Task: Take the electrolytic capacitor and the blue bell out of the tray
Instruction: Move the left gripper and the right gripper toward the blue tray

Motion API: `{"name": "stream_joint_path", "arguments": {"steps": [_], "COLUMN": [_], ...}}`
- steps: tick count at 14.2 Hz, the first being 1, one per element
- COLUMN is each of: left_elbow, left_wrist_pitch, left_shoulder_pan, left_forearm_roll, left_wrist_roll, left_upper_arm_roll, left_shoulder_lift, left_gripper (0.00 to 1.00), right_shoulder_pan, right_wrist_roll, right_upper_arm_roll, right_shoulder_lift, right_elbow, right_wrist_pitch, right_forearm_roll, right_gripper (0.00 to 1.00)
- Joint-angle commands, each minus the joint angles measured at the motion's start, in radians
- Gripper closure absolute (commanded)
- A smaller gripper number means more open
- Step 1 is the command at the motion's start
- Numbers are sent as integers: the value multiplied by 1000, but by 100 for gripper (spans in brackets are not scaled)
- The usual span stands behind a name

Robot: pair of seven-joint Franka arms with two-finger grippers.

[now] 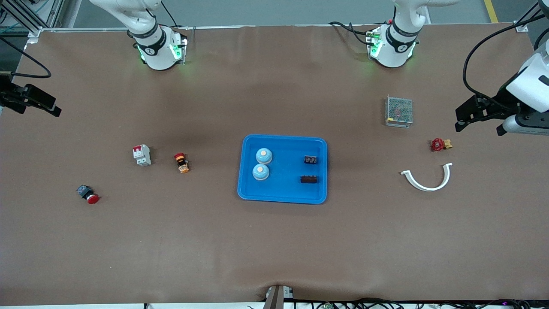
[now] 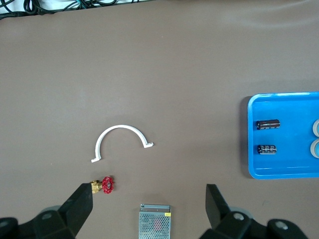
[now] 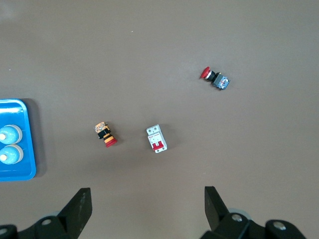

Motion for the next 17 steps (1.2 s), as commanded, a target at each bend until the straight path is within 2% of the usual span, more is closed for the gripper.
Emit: {"name": "stream_joint_path", "arguments": {"steps": [1,6,12,15,17], "left_elbow": [8,6,8,-14,-17], "left_wrist_pitch": [-22,-22,21,96,131], "left_shoulder_pan": [10,10,1,4,16], "left_forearm_roll": [-14,-14,-12,-9,-23], "left_wrist_roll": [-8,-10,-89,-467,-551], "left_upper_arm_roll": [0,0,0,-5,-5], "left_shoulder_lift": [-10,13,170,230,250], "left_gripper": [0,0,0,0,0], "right_shoulder_pan": [-12,-6,52,60,74], "right_wrist_roll": [0,0,-1,-3,-23], "right_upper_arm_roll": [9,14,17,17,17], "right_shoulder_lift": [14,40,158,215,242], "right_elbow": [26,26,65,57,55], "right_wrist_pitch": [-11,-12,-2,30,63], "right_forearm_roll": [3,1,8,8,0], "right_gripper": [0,0,0,0,0]}}
